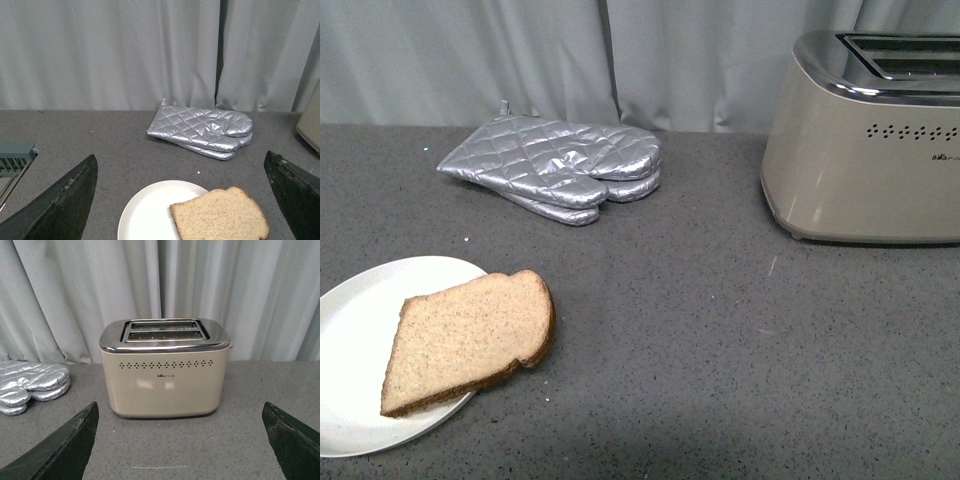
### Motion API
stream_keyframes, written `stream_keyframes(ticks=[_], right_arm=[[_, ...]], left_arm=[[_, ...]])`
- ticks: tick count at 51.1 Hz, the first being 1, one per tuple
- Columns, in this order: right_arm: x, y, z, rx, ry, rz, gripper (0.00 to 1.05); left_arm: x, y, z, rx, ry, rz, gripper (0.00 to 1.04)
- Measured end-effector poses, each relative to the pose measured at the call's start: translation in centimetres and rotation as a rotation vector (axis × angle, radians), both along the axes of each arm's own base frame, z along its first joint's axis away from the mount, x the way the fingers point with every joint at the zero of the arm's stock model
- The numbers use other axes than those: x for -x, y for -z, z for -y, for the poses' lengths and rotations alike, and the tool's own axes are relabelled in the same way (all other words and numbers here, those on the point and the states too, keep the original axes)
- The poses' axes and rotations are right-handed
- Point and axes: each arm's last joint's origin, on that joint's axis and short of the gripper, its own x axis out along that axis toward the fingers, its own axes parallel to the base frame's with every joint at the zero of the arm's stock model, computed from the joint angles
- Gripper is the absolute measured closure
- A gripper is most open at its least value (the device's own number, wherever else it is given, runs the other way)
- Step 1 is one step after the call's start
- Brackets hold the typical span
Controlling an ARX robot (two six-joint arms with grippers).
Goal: Put bread into toaster
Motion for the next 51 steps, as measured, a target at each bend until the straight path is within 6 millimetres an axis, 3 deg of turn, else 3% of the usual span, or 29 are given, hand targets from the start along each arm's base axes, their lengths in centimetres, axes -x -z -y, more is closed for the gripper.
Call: stream_keyframes(ticks=[51], right_arm=[[0.0,0.01,0.0,0.0,0.0,0.0,0.09]], left_arm=[[0.0,0.0,0.0,0.0,0.0,0.0,0.07]])
